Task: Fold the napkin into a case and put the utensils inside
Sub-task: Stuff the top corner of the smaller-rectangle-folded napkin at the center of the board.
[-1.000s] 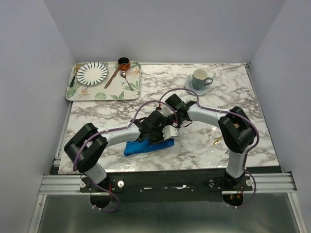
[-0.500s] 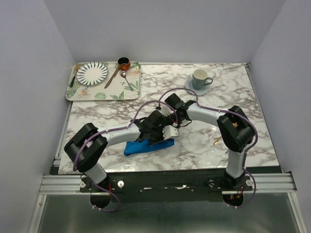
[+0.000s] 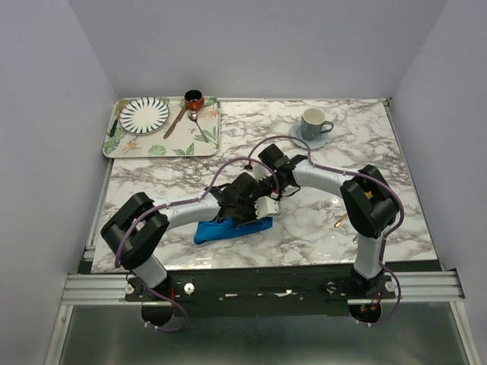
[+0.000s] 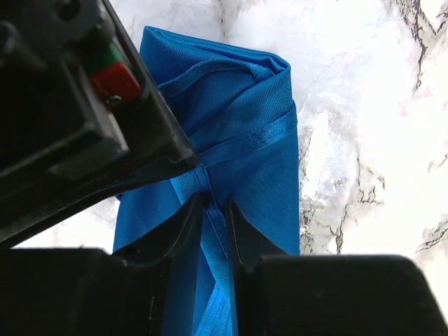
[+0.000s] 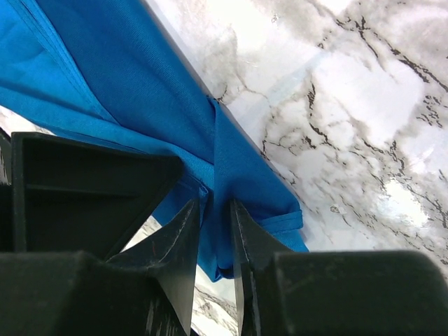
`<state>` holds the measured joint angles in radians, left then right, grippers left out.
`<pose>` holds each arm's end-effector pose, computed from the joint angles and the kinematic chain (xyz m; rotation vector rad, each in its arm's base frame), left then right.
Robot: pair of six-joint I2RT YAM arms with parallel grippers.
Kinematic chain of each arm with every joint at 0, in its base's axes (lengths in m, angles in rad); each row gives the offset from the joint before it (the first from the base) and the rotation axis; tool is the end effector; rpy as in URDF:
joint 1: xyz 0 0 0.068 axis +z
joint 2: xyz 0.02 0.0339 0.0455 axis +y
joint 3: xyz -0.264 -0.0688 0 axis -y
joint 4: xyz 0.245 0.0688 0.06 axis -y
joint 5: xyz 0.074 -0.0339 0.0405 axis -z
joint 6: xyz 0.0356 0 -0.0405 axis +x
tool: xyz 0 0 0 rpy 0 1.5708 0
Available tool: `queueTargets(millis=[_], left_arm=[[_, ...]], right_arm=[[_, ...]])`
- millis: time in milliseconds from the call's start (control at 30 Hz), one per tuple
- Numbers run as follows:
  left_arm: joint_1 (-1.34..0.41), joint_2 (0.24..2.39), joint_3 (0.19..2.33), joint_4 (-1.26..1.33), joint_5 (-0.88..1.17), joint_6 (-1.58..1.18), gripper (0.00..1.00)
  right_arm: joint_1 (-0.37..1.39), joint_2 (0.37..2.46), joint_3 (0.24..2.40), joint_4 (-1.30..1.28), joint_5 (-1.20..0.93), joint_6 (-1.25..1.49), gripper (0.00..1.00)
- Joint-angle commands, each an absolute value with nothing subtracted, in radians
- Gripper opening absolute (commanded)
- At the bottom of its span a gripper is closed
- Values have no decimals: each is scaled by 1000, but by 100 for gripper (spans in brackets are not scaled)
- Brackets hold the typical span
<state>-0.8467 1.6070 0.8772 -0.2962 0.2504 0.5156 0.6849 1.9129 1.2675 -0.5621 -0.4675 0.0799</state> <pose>0.1977 -0.2369 0.1659 1.7152 1.9702 -0.4442 0.2826 0.2515 0.1639 -0.9732 2.6977 0.8293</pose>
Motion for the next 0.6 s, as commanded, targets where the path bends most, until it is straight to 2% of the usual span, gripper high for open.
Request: queueTargets(millis=[0, 100, 400, 500, 567], left_arm=[[-853, 1640, 894, -336, 235, 531, 27], [-853, 1641, 894, -337, 236, 529, 27], [-853, 1632, 903, -336, 250, 508, 27], [-848, 1606, 902, -325, 259, 483, 33], [-835, 1579, 905, -318, 262, 453, 41]], right_arm=[[681, 1937, 1290, -586, -499, 80, 34], [680, 1945, 1284, -580, -494, 84, 36], [684, 1994, 1281, -563, -402, 98, 33], [683, 1999, 1269, -566, -354, 100, 31], [683, 2003, 1262, -565, -331, 104, 30]])
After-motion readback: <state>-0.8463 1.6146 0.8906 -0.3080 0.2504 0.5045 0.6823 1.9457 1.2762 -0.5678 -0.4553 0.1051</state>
